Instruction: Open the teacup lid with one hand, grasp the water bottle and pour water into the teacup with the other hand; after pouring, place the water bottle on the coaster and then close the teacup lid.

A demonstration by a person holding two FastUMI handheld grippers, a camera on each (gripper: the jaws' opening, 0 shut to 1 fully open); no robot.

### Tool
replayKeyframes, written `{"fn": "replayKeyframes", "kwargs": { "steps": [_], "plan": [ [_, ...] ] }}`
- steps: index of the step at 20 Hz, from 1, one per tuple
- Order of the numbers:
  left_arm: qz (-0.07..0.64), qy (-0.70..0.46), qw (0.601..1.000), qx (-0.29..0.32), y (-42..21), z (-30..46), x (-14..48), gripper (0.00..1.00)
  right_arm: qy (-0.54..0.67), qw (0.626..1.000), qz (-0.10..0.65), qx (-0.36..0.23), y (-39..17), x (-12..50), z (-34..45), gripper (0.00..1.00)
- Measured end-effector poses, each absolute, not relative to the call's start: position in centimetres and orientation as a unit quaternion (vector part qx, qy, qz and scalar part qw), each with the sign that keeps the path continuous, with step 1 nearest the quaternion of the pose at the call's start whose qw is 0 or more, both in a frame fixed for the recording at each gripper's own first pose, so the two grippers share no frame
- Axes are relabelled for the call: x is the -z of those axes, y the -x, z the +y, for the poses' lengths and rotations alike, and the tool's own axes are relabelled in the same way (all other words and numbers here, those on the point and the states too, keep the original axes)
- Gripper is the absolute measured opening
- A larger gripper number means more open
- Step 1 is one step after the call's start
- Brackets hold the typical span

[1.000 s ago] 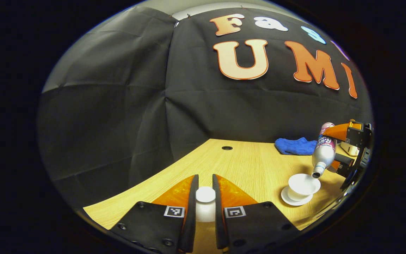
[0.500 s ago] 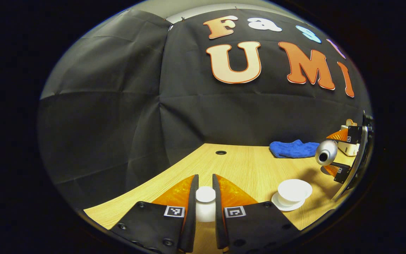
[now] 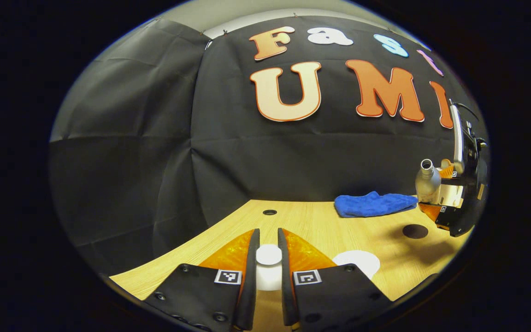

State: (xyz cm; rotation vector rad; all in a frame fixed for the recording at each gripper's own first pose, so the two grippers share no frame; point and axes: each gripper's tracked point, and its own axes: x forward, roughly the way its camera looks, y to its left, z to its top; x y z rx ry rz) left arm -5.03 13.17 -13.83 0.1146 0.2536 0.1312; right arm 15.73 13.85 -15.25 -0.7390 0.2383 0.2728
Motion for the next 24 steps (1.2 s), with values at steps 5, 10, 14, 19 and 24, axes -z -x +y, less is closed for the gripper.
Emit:
{"fn": "replayKeyframes", "kwargs": {
  "steps": [5, 10, 14, 19, 24],
  "plan": [
    [0.111, -0.059, 0.991, -0.047, 4.3, 10.3, 12.5, 0.27, 0.208, 0.958, 0.145, -0.135, -15.6, 15.7, 14.8, 0.79],
    [0.094, -0.052, 0.994, -0.026, 4.0, 7.3, 11.1, 0.27, 0.118, 0.97, 0.166, -0.136, -15.8, 16.4, 14.6, 0.79],
    [0.091, -0.046, 0.995, -0.014, 3.4, 4.8, 11.0, 0.27, 0.035, 0.97, 0.199, -0.132, -15.8, 17.6, 14.7, 0.79],
    [0.104, -0.049, 0.993, -0.004, 3.4, 3.4, 11.9, 0.27, -0.011, 0.964, 0.237, -0.122, -15.3, 19.4, 14.8, 0.79],
    [0.123, -0.047, 0.991, -0.003, 2.9, 3.8, 13.4, 0.27, -0.035, 0.954, 0.269, -0.125, -15.4, 21.9, 15.5, 0.79]
  ]
}}
